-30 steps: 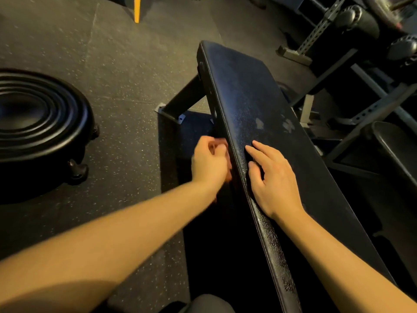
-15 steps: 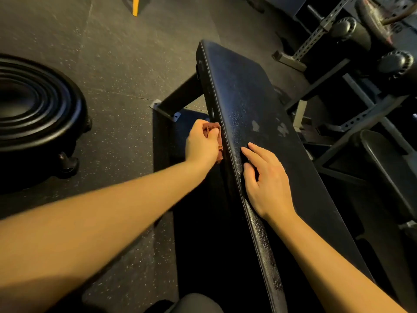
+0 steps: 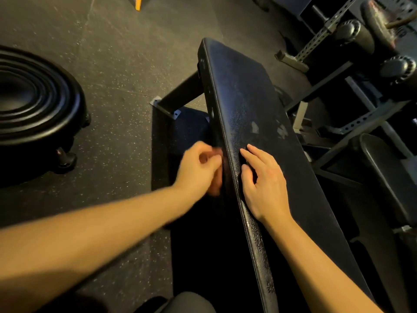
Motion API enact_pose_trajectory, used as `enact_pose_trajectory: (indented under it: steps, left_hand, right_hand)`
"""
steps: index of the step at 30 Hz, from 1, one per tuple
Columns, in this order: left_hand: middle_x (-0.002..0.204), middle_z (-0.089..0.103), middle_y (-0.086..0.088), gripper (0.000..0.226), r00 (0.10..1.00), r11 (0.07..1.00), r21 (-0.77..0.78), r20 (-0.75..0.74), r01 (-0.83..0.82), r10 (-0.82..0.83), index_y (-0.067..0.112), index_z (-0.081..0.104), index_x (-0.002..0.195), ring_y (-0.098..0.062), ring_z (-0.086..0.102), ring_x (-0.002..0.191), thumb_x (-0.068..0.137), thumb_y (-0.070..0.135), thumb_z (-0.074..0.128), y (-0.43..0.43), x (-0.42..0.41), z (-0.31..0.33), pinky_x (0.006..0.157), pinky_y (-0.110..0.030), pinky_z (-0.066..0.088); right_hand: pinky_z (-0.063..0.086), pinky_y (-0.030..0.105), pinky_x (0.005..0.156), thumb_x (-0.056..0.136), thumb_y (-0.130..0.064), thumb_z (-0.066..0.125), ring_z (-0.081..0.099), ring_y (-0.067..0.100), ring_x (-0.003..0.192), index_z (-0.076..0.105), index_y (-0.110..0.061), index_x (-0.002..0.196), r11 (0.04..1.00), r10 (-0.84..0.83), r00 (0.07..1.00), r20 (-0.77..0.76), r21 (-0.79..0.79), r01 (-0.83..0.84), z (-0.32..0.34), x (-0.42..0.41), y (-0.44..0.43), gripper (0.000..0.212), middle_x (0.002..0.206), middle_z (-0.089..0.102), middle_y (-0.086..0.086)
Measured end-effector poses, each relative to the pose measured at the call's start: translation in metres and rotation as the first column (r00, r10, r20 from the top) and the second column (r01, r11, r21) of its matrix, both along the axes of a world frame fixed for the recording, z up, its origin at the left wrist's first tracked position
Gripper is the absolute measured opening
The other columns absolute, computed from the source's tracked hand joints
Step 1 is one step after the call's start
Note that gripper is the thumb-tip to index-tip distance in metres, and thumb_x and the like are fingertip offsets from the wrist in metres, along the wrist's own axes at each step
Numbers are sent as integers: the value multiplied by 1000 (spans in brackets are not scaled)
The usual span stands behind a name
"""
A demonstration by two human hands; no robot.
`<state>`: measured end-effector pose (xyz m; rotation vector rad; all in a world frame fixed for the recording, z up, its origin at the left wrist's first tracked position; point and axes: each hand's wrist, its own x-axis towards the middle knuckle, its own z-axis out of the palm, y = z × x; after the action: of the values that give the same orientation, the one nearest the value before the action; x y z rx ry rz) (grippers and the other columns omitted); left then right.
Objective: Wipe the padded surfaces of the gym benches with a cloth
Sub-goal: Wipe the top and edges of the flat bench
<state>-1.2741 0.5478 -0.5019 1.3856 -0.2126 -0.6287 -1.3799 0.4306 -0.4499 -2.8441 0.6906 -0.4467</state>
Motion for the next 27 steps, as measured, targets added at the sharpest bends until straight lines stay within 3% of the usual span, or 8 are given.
enact_pose_trajectory:
  steps: [3, 6, 10, 13, 17, 21, 23, 27]
  left_hand:
    - [63, 68, 1, 15, 984, 981, 77, -15, 181, -180, 18, 65, 86, -9, 64, 54, 92, 5, 70, 33, -61, -9, 51, -26, 51]
    - [62, 68, -4, 12, 998, 998, 63, -57, -12, 16, 22, 66, 92, -20, 65, 51, 95, 10, 65, -1, -18, 0, 42, -34, 54]
    - [83, 70, -2, 11, 991, 979, 157, 18, -131, 130, 27, 68, 99, -14, 68, 68, 98, 16, 64, -28, 37, 11, 50, -27, 56]
    - [70, 70, -10, 16, 999, 1000, 24, -41, 12, -11, 26, 68, 92, -27, 68, 55, 94, 10, 65, 12, -28, 12, 49, -41, 58]
    - [70, 70, -6, 19, 987, 986, 33, 6, 161, -161, 25, 68, 88, -20, 69, 57, 94, 8, 65, 46, -81, 19, 47, -29, 53]
    - [72, 72, -6, 17, 998, 996, 93, -56, -2, 7, 26, 69, 86, -25, 69, 59, 91, 11, 66, 4, -7, 16, 57, -53, 62]
    - [82, 73, -6, 18, 997, 989, 131, -31, -61, 66, 29, 68, 87, -20, 70, 66, 94, 12, 67, -5, 11, 13, 64, -47, 63]
    - [68, 69, -9, 17, 996, 996, 27, 1, 84, -84, 23, 68, 93, -25, 66, 52, 97, 7, 62, 30, -57, 20, 44, -32, 54]
  right_hand:
    - [35, 38, 118, 102, -23, 51, 42, 10, 141, 61, -22, 140, 1000, 1, 1000, -7, -10, -1, -2, 0, 0, 40, 149, 52, -6]
    - [35, 39, 118, 102, -23, 51, 42, 9, 141, 61, -22, 140, 1000, 0, 1000, 8, 3, 0, -2, 0, -1, 39, 149, 53, -7]
    - [35, 39, 118, 102, -24, 51, 41, 9, 141, 61, -23, 140, 1000, 1, 1000, 3, 2, -1, -3, 0, -2, 39, 149, 52, -8]
    - [35, 38, 117, 101, -23, 51, 42, 10, 140, 61, -22, 139, 1000, 4, 1000, 11, 1, -4, -2, 1, -2, 39, 149, 53, -7]
    - [34, 36, 118, 102, -23, 51, 41, 8, 141, 61, -23, 140, 1000, -7, 1000, 15, 9, 7, -4, -1, -1, 39, 149, 52, -8]
    - [35, 41, 118, 102, -23, 50, 41, 9, 141, 61, -24, 140, 1000, -2, 1000, 8, 6, 2, -3, 1, -2, 39, 149, 52, -8]
    - [35, 40, 118, 102, -24, 49, 41, 8, 141, 61, -24, 140, 1000, -6, 1000, 6, 15, 6, -2, 0, 0, 39, 149, 52, -8]
    - [35, 39, 118, 102, -24, 50, 40, 8, 142, 60, -24, 140, 1000, -6, 1000, 5, 6, 6, -2, 0, -1, 39, 149, 52, -9]
